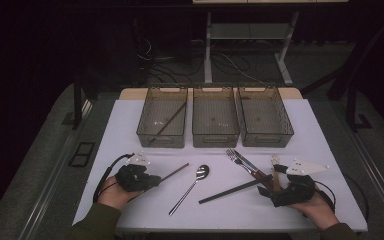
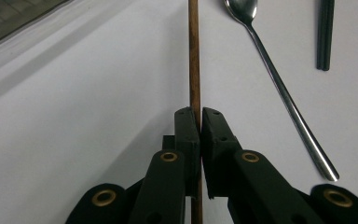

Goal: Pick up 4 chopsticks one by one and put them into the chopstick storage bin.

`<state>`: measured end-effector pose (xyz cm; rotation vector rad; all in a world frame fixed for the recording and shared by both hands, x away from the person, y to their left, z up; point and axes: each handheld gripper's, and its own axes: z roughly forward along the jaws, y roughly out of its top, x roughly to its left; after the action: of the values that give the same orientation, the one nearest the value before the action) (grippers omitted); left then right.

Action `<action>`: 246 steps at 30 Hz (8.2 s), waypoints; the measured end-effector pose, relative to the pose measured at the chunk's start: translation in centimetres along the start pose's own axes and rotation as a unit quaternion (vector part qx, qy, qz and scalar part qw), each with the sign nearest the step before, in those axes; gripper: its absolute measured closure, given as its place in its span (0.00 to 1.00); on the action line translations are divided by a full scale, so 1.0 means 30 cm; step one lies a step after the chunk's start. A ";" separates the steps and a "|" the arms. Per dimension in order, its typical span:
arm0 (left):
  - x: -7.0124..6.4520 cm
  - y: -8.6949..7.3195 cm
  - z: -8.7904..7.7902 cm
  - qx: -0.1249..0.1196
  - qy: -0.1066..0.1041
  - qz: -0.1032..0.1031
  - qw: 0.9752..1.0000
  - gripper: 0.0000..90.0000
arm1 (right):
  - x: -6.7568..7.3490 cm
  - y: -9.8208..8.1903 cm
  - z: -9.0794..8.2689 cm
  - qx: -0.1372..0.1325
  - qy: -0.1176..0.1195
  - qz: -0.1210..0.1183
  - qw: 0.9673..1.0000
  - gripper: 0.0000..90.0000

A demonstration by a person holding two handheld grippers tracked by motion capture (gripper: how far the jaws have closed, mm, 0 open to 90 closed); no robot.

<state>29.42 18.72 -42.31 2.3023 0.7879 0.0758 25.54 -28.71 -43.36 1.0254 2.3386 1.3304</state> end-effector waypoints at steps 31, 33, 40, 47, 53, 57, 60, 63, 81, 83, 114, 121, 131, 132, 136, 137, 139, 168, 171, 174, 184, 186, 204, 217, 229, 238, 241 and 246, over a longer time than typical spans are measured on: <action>0.012 0.078 -0.052 -0.067 0.009 -0.028 0.997 0.95 | -0.002 0.000 -0.001 0.000 -0.001 0.003 1.000 0.01; 0.016 0.087 -0.055 -0.071 0.011 -0.030 0.997 0.95 | -0.002 -0.001 0.000 0.001 -0.001 0.002 1.000 0.01; 0.037 0.113 -0.063 -0.087 0.022 -0.038 0.995 0.95 | -0.001 0.000 0.000 0.000 0.000 0.001 1.000 0.01; 0.050 0.134 -0.063 -0.092 0.024 -0.042 0.995 0.95 | 0.000 -0.001 0.000 0.000 0.001 0.001 1.000 0.01; 0.062 0.157 -0.067 -0.096 0.030 -0.041 0.994 0.95 | 0.002 -0.001 0.001 0.001 0.001 0.002 1.000 0.01; 0.071 0.171 -0.066 -0.100 0.035 -0.040 0.994 0.95 | 0.001 -0.001 0.002 0.001 0.001 0.002 1.000 0.01; 0.077 0.182 -0.062 -0.097 0.041 -0.040 0.994 0.95 | 0.000 -0.001 0.002 0.002 0.001 0.002 1.000 0.01; 0.082 0.195 -0.060 -0.098 0.044 -0.041 0.993 0.95 | 0.001 -0.001 0.002 0.001 0.000 0.001 1.000 0.01; 0.161 0.316 -0.059 -0.110 0.062 -0.047 0.991 0.95 | -0.003 -0.003 -0.002 -0.001 0.000 0.005 1.000 0.01; 0.174 0.332 -0.059 -0.111 0.065 -0.049 0.990 0.95 | -0.002 -0.003 -0.002 -0.002 0.000 0.005 1.000 0.01; 0.418 0.502 0.009 -0.102 0.092 -0.118 0.983 0.95 | 0.000 -0.002 -0.006 -0.004 0.004 0.007 1.000 0.01; 0.472 0.544 0.029 -0.100 0.101 -0.126 0.982 0.95 | 0.000 -0.003 -0.009 -0.007 0.006 0.007 1.000 0.01; 0.509 0.560 0.056 -0.109 0.127 -0.115 0.979 0.95 | 0.000 -0.002 -0.013 -0.008 0.010 0.006 1.000 0.01; 0.511 0.557 0.060 -0.108 0.131 -0.115 0.979 0.95 | -0.001 -0.003 -0.013 -0.009 0.011 0.006 1.000 0.01; 0.522 0.545 0.073 -0.098 0.146 -0.118 0.977 0.94 | -0.001 -0.003 -0.014 -0.009 0.012 0.007 1.000 0.01; 0.524 0.542 0.077 -0.099 0.146 -0.121 0.977 0.90 | -0.002 -0.002 -0.013 -0.009 0.012 0.007 1.000 0.01; 0.523 0.537 0.087 -0.094 0.152 -0.117 0.977 0.77 | -0.002 -0.002 -0.012 -0.009 0.011 0.007 1.000 0.01; 0.292 0.457 0.002 -0.130 0.098 -0.040 0.986 0.38 | -0.005 -0.002 -0.006 -0.006 0.006 0.007 1.000 0.01; 0.254 0.451 -0.006 -0.128 0.092 -0.028 0.987 0.34 | -0.005 -0.003 -0.007 -0.005 0.007 0.008 1.000 0.01; 0.218 0.439 -0.012 -0.133 0.084 -0.020 0.987 0.32 | -0.006 -0.003 -0.008 -0.005 0.006 0.008 1.000 0.01; 0.123 0.385 -0.021 -0.146 0.061 -0.003 0.987 0.28 | -0.005 -0.003 -0.008 -0.005 0.006 0.008 1.000 0.01; 0.107 0.376 -0.023 -0.146 0.059 0.001 0.988 0.26 | -0.006 -0.003 -0.007 -0.005 0.006 0.008 1.000 0.01; -0.005 0.219 -0.009 -0.147 0.039 0.006 0.988 0.20 | -0.011 0.002 -0.012 0.001 0.009 -0.001 1.000 0.01; -0.078 0.068 0.023 -0.145 0.031 0.015 0.989 0.09 | -0.020 0.041 -0.004 0.049 0.043 -0.044 0.997 0.01; -0.106 -0.009 0.035 -0.139 0.027 0.010 0.990 0.00 | -0.006 0.081 0.078 0.106 0.071 -0.094 0.987 0.08; -0.081 -0.018 0.046 -0.136 0.026 -0.003 0.990 0.00 | -0.002 0.126 0.140 0.122 0.085 -0.112 0.982 0.08; -0.083 -0.016 0.047 -0.135 0.026 0.002 0.991 0.00 | 0.003 0.137 0.161 0.133 0.095 -0.120 0.979 0.08; -0.084 -0.015 0.053 -0.132 0.026 0.006 0.991 0.00 | 0.008 0.154 0.198 0.149 0.115 -0.147 0.971 0.17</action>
<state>27.54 16.63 -43.42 2.0618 0.7434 0.2310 30.61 -23.18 -42.72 0.5824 2.7931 1.0552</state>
